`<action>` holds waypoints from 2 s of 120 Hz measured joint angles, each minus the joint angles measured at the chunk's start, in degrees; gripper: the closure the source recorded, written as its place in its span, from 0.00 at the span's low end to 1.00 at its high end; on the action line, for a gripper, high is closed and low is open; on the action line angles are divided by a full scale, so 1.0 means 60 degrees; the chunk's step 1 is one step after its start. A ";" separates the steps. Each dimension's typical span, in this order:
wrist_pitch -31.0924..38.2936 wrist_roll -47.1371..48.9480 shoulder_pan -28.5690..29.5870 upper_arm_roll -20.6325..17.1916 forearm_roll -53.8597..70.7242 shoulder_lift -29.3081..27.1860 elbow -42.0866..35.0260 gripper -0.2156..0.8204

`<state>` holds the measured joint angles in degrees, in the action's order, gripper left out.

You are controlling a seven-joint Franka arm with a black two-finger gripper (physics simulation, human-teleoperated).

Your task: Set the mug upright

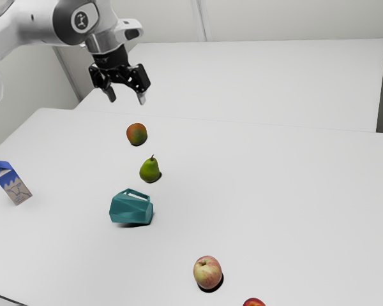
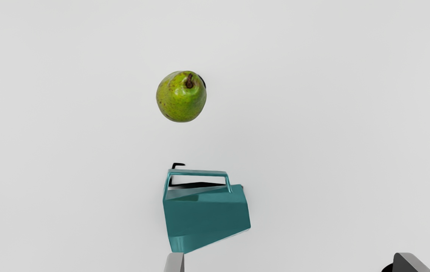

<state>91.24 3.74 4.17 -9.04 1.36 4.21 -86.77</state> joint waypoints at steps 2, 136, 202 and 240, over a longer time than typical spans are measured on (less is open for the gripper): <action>0.0002 0.0008 -0.0005 -0.0001 0.0003 0.0006 0.0000 0.21; 0.3598 -0.4055 0.3085 0.0065 -0.5720 -0.2312 -0.7535 0.21; 0.3890 -0.8883 0.4582 0.0085 -0.7268 -0.0639 -0.8031 0.21; 0.3576 -1.0879 0.4405 -0.0013 -0.8383 -0.0067 -0.7941 0.21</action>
<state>112.69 -61.54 30.59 -9.11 -48.94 3.81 -134.41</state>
